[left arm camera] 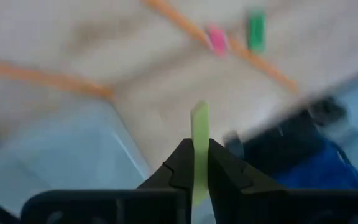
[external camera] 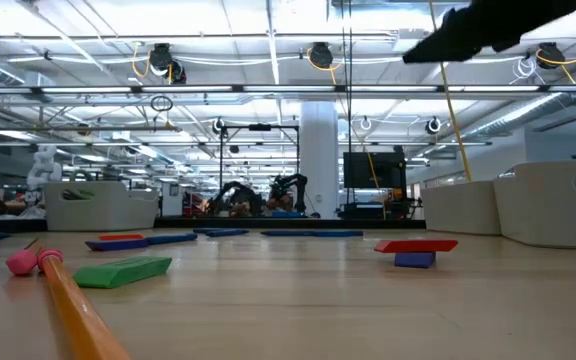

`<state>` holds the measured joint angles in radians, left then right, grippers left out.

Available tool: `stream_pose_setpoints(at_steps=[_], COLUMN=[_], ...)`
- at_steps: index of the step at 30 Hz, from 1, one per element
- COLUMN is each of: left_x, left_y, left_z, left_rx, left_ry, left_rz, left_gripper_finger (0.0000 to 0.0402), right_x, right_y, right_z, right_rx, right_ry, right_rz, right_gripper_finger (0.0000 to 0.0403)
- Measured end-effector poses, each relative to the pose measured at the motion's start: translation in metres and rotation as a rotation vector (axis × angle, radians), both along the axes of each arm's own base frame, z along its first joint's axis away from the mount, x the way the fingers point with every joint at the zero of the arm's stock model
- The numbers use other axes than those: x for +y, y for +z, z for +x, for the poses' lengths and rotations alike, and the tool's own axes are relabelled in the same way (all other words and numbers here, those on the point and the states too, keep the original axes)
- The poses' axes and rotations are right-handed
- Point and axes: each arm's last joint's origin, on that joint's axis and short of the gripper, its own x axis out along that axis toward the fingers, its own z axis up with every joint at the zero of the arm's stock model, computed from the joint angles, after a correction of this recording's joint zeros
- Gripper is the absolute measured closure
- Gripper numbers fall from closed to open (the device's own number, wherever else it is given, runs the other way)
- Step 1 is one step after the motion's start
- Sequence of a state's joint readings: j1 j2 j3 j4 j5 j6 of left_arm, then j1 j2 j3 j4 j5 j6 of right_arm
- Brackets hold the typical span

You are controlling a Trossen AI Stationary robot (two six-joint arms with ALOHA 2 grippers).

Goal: Sort crayons/erasers/pens/pencils in bins
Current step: Put the light green eraser into the bottom left gray bin

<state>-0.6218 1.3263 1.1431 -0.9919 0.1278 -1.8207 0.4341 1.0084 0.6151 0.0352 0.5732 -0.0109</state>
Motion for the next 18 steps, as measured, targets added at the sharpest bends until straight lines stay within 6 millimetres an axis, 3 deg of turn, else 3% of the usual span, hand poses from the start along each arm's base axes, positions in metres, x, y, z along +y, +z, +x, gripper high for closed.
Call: stream_pose_setpoints(at_steps=[4,8,12,18], left_x=[-0.033,-0.062,-0.073,-0.083], left_y=[-0.002,-0.016,-0.037,-0.064], left_z=[-0.01,-0.025,-0.037,-0.035], left_rx=[0.071,0.212,0.341,0.448], left_ry=[0.032,0.047,0.079,0.082], left_rz=[-0.134,-0.146,-0.017,0.064], left_gripper_finger=[0.038,0.0376,0.0369,0.0368], right_x=[0.003,0.006,0.01,0.014], right_y=[0.003,0.004,0.005,0.005], right_z=[0.0,-0.001,-0.001,-0.003], right_rx=[-0.022,-0.038,-0.045,-0.05], right_ry=[0.029,0.046,0.066,0.082], right_rz=[-0.025,-0.021,-0.025,-0.013], right_gripper_finger=[0.0156,0.0156,0.0156,0.0156])
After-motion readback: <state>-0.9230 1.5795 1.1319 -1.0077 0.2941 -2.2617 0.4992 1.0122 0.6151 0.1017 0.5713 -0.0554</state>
